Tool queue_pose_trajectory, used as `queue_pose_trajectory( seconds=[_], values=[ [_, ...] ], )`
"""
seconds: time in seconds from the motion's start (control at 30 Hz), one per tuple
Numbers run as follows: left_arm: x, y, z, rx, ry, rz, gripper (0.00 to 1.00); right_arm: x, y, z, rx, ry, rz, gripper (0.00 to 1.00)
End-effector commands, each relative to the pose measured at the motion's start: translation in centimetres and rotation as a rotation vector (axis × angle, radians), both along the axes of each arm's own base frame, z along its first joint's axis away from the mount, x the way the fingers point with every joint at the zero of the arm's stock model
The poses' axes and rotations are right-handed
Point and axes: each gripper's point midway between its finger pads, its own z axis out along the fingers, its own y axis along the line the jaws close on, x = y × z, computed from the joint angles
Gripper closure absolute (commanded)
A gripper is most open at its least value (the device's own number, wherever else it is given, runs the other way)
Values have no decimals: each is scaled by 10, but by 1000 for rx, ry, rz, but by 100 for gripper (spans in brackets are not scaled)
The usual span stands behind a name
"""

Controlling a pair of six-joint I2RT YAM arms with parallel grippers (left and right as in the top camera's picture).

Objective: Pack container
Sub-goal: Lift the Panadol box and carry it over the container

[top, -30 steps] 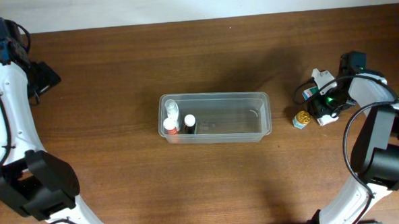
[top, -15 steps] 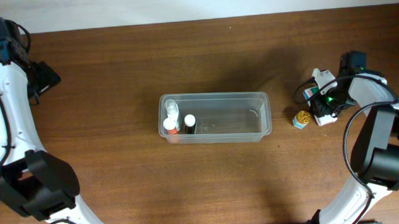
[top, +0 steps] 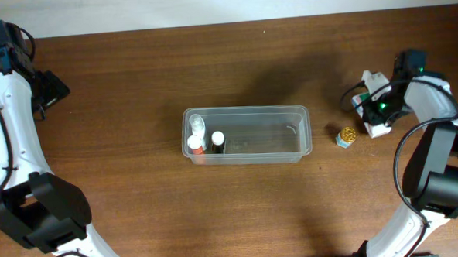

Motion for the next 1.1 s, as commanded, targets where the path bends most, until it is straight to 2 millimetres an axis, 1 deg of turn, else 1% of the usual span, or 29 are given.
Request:
queue_pose_trajectory(
  seconds=[0.0,0.07,0.1,0.13,0.2,0.27,0.33,0.4,0.47,0.6,0.7,0.77,0.83,0.87,0.97,1.07],
  values=[
    [1,3,2,8,-3,4,1,27,-8,50,-31,-92,-1,74],
    [1,3,2,8,-3,4,1,35,-3,74,-20,-112,13,74],
    [1,3,2,8,-3,4,1,39,3,88,-3,-127,25,74],
    [1,3,2,8,-3,4,1,42,8,97,14,-140,35,74],
    [1,3,2,8,-3,4,1,50,27,125,68,-183,72,74],
    [1,3,2,8,-3,4,1,55,41,145,98,-211,103,75],
    [1,3,2,8,-3,4,1,56,61,164,121,-232,161,75],
    [1,3,2,8,-3,4,1,55,85,178,142,-251,249,75],
    [1,3,2,8,-3,4,1,52,107,187,154,-264,330,75],
    [1,3,2,8,-3,4,1,37,158,196,188,-258,508,75],
    [1,3,2,8,-3,4,1,20,195,192,200,-213,655,75],
    [1,3,2,8,-3,4,1,9,213,190,197,-185,741,75],
    [1,3,2,8,-3,4,1,-9,248,187,198,-153,886,75],
    [1,3,2,8,-3,4,1,-13,258,186,199,-149,923,75],
    [1,3,2,8,-3,4,1,-25,279,180,181,-126,1011,75],
    [1,3,2,8,-3,4,1,-36,288,166,135,-71,1056,75]
  ],
)
